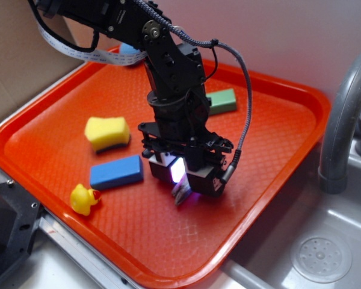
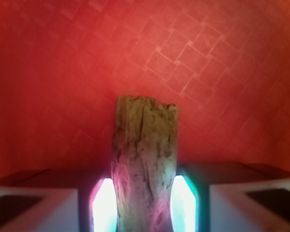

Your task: Grab the wood chip.

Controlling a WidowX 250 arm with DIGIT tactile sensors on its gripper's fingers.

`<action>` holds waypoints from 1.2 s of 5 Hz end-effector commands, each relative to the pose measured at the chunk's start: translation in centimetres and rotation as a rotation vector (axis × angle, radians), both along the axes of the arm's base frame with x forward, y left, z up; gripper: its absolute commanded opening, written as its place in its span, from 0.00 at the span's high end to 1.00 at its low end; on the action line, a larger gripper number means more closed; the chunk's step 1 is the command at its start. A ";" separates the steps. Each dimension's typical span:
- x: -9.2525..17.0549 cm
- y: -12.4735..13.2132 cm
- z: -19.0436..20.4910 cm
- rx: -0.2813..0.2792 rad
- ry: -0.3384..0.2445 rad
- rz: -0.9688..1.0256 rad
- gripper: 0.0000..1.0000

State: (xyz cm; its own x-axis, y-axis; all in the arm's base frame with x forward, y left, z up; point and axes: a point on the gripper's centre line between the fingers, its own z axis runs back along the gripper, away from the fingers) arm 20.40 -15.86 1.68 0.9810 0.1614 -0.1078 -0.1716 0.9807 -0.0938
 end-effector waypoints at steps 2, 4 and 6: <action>-0.4 9.3 11.5 -0.030 -0.110 -0.291 1.00; 1.4 14.6 19.9 0.031 -0.159 -0.281 1.00; 1.9 16.3 19.8 0.166 -0.299 -0.259 1.00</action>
